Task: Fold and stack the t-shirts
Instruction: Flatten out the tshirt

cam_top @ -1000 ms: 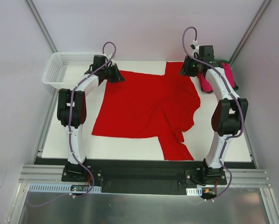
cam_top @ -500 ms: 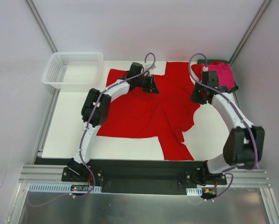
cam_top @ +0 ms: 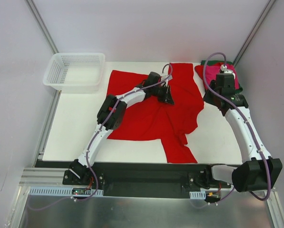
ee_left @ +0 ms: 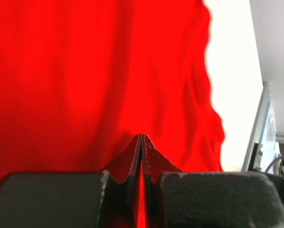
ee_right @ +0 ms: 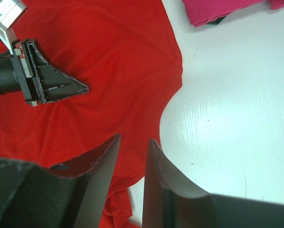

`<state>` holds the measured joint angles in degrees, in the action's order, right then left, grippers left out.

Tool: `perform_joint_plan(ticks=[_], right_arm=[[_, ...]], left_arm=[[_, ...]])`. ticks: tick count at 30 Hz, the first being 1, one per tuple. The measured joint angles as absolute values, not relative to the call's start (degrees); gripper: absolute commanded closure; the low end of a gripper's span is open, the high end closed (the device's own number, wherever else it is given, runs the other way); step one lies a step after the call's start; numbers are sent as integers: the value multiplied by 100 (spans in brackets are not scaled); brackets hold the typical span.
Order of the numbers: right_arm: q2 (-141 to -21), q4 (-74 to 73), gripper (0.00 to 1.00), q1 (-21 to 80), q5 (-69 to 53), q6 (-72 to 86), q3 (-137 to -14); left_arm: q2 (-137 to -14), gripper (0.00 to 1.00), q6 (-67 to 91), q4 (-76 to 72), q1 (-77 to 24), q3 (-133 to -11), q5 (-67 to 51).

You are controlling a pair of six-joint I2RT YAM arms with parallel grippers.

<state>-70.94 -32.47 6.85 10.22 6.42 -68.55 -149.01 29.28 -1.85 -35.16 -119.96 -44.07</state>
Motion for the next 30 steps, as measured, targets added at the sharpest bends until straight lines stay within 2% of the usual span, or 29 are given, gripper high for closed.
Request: perform_joint_plan(ticks=[10, 30], right_arm=[[-6941, -3409, 66, 683, 1024, 593, -6820], [-6637, -3647, 64, 683, 1059, 486, -6801]], left_arm=[[-15351, 100, 3144, 150, -3409, -12816, -3970], [-15651, 100, 4160, 421, -2615, -13284, -3527]])
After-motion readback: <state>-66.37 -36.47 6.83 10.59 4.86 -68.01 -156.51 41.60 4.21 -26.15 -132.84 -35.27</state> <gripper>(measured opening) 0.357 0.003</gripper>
